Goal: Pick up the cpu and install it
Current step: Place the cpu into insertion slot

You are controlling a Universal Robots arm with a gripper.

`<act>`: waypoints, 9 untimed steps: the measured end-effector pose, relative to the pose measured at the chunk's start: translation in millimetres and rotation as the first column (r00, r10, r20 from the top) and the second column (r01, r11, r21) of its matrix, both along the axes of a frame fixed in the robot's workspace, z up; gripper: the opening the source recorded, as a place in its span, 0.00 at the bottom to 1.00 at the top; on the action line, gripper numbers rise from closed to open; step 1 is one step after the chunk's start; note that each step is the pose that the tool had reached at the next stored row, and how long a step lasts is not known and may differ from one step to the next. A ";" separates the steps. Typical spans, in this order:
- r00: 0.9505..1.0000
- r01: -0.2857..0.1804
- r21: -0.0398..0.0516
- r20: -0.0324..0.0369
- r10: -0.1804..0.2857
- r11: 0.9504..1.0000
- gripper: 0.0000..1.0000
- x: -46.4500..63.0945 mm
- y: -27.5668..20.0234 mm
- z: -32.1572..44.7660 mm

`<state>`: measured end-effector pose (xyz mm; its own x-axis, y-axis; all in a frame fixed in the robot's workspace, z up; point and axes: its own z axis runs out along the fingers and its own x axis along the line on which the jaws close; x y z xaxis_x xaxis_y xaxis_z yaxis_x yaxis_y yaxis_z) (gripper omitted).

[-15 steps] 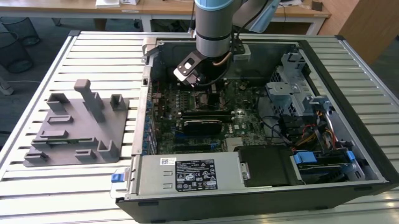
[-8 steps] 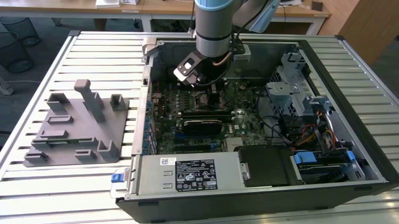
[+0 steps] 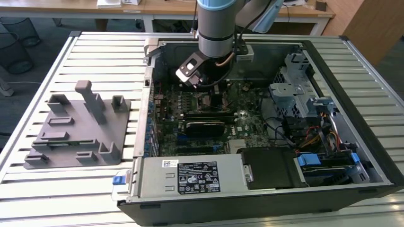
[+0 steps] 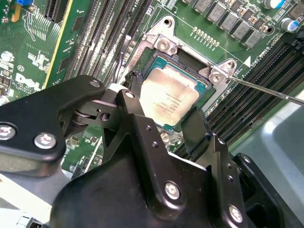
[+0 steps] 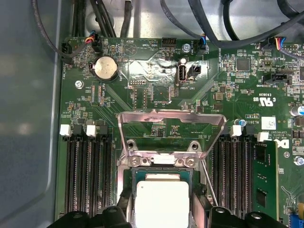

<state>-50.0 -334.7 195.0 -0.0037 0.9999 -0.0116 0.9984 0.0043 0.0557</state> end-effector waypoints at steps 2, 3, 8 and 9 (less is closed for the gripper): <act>1.000 0.000 0.000 0.000 0.000 1.000 0.61 0.0 0.0 1.7; 1.000 0.000 0.000 0.000 0.000 1.000 0.61 0.0 0.0 2.7; 1.000 0.000 0.000 0.000 0.000 1.000 0.53 0.0 0.0 7.8; 1.000 0.000 0.000 -0.001 0.000 1.000 0.47 0.0 0.0 8.6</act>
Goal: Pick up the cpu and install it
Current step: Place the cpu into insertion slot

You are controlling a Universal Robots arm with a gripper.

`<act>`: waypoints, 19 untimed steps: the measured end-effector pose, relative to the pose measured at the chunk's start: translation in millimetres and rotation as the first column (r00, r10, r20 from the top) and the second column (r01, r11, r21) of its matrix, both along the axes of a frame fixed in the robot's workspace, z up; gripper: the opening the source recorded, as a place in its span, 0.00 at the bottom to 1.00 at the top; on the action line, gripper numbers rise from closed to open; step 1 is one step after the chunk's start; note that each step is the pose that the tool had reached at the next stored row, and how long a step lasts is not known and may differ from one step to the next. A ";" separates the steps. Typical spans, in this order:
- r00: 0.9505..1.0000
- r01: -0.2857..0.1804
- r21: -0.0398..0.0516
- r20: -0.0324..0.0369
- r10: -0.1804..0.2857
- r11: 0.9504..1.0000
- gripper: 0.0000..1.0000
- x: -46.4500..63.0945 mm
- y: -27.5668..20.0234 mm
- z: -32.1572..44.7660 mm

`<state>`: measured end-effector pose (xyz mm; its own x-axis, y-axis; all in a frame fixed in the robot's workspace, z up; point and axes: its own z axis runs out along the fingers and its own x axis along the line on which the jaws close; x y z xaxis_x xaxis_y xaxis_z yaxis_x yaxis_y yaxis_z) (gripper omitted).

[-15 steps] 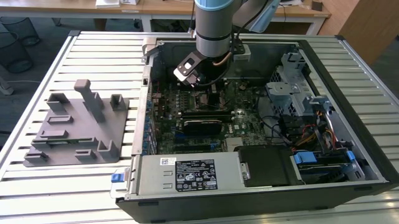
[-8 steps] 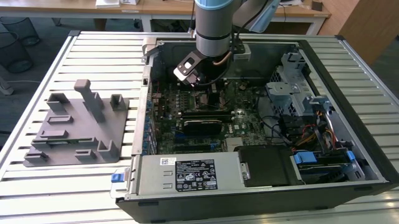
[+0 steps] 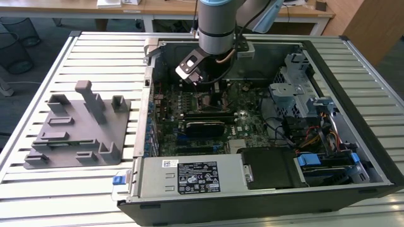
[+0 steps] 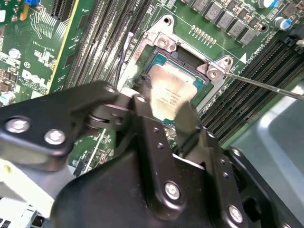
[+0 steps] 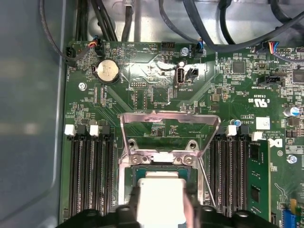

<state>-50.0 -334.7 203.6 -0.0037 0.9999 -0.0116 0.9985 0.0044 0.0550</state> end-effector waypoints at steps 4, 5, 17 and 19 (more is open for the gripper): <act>1.000 0.000 0.000 -0.002 0.000 1.000 0.35 0.1 0.0 4.8; 1.000 0.000 0.000 -0.003 0.000 1.000 0.30 0.1 0.0 5.6; 1.000 0.000 0.000 -0.008 0.000 1.000 0.11 0.2 0.0 11.6; 1.000 0.000 0.000 -0.008 0.000 1.000 0.11 0.2 0.0 12.1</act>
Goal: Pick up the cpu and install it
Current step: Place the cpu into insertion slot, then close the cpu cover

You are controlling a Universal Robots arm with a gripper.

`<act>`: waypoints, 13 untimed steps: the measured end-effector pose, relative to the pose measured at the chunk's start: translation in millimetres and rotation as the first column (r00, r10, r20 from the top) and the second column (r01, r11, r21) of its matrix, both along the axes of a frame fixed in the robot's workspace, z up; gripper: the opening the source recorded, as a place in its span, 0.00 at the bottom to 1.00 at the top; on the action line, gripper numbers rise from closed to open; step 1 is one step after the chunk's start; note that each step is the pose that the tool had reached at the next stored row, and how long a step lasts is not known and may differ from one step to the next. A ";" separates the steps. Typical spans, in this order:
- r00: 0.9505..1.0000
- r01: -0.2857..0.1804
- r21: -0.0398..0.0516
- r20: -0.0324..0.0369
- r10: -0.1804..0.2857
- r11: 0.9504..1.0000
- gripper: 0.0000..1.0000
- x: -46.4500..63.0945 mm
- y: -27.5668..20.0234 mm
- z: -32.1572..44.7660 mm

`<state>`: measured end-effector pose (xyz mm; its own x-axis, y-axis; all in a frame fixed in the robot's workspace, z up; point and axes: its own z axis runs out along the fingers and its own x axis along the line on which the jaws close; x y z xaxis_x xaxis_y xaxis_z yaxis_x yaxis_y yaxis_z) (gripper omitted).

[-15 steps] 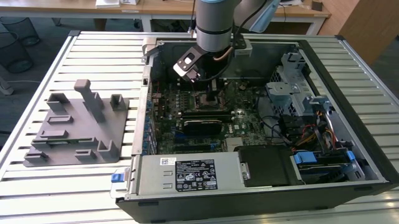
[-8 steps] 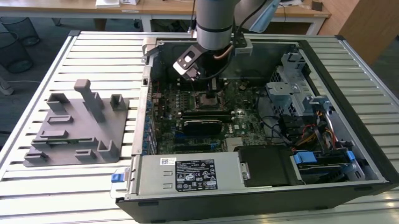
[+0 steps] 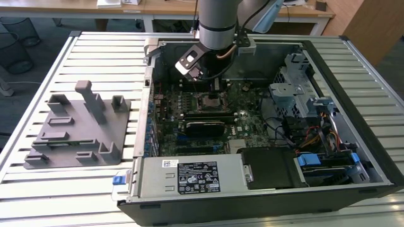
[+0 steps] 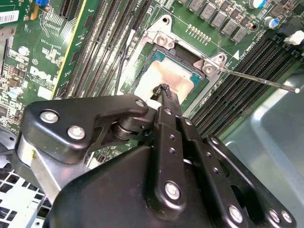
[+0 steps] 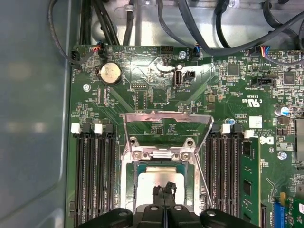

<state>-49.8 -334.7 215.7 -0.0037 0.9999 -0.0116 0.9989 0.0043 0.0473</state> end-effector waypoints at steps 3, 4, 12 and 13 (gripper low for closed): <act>1.000 0.000 0.000 0.000 0.000 1.000 0.11 0.0 0.0 0.7; 1.000 0.000 0.000 0.000 0.000 1.000 0.11 0.0 0.0 1.1; 1.000 0.000 0.000 -0.001 0.000 1.000 0.11 0.0 0.0 4.8; 1.000 0.000 0.000 -0.002 0.000 1.000 0.11 0.0 0.0 5.4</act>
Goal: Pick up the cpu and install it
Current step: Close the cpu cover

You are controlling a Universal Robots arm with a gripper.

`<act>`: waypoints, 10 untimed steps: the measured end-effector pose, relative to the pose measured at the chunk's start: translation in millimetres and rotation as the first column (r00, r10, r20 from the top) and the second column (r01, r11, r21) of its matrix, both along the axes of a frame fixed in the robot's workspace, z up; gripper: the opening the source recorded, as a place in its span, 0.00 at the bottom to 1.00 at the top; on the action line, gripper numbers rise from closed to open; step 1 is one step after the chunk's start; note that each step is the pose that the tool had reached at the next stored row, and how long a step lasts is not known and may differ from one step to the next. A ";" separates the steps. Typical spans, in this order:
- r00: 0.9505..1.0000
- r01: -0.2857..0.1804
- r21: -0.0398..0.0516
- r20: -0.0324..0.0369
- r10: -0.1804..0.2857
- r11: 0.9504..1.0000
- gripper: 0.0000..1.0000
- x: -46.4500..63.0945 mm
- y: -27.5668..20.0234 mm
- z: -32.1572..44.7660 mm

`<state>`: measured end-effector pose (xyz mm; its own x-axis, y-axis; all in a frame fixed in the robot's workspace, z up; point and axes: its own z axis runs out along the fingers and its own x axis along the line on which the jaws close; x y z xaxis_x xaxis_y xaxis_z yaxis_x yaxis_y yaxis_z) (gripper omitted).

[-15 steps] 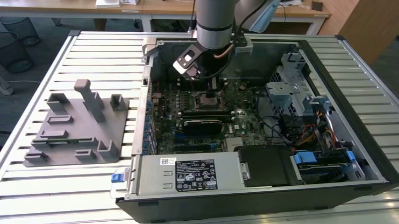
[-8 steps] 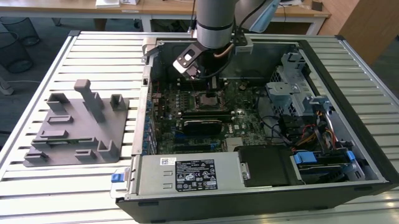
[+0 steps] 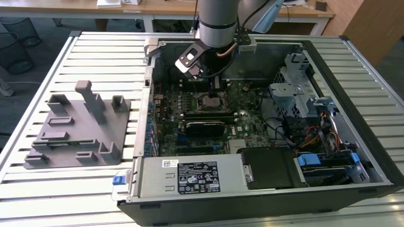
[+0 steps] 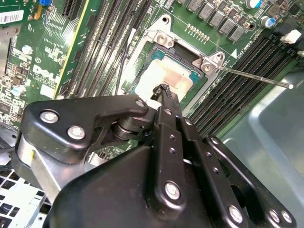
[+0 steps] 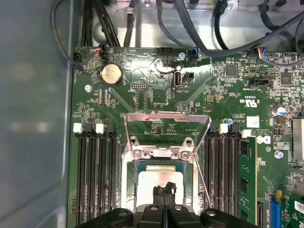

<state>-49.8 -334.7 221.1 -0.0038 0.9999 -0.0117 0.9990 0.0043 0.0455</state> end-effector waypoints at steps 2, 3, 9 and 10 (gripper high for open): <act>1.000 0.000 0.000 0.000 0.000 1.000 0.11 0.0 0.0 1.1; 1.000 0.000 0.000 -0.001 0.000 1.000 0.11 0.0 0.1 1.6; 0.999 0.000 0.000 -0.032 0.000 1.000 0.11 0.7 0.1 5.2; 0.999 0.000 0.000 -0.033 0.000 1.000 0.11 0.6 0.1 5.2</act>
